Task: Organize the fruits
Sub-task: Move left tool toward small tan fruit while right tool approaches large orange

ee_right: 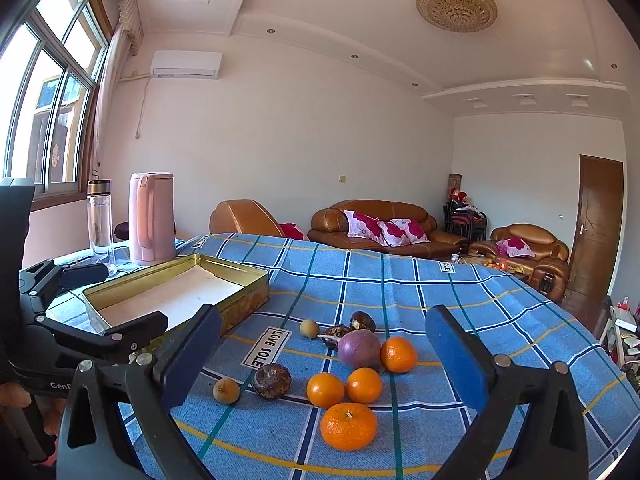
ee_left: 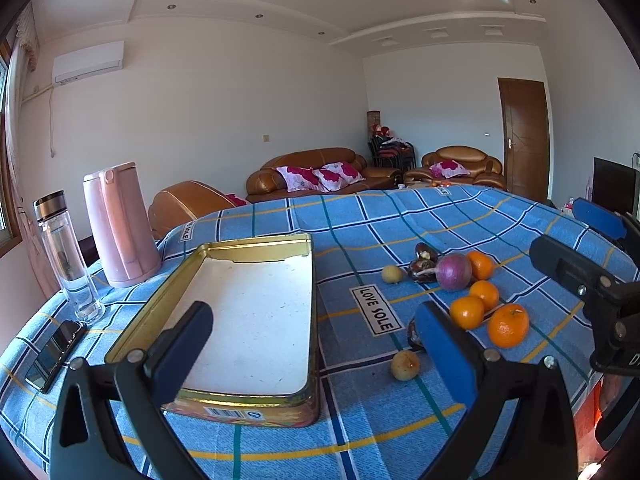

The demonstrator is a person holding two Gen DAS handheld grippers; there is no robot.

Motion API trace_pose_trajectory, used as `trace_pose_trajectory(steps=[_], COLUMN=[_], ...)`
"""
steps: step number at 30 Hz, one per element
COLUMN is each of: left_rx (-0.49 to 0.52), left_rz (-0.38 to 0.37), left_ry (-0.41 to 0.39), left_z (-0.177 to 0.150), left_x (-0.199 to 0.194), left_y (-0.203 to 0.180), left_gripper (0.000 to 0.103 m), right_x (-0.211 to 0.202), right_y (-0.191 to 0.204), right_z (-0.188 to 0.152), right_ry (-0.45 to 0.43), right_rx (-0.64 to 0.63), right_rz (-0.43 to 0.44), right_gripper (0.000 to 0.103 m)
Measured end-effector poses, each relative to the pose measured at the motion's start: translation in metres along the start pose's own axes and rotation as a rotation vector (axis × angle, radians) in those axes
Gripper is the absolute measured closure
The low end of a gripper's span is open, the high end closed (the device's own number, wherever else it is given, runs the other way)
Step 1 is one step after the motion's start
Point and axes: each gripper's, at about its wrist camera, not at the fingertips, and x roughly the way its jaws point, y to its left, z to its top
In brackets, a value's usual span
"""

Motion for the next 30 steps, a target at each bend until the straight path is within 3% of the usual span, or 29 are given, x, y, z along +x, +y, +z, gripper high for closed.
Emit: trace_pose_trajectory(steps=[30], left_rx=[-0.002], left_rz=[0.000], left_ry=[0.009], left_z=[-0.0012], left_x=[0.0047], left_y=[0.0016], left_gripper=[0.000], right_x=[0.0029], right_y=[0.0012], right_z=[-0.0041], right_ry=[0.012], right_rx=[-0.007], right_rz=[0.004], right_gripper=[0.001])
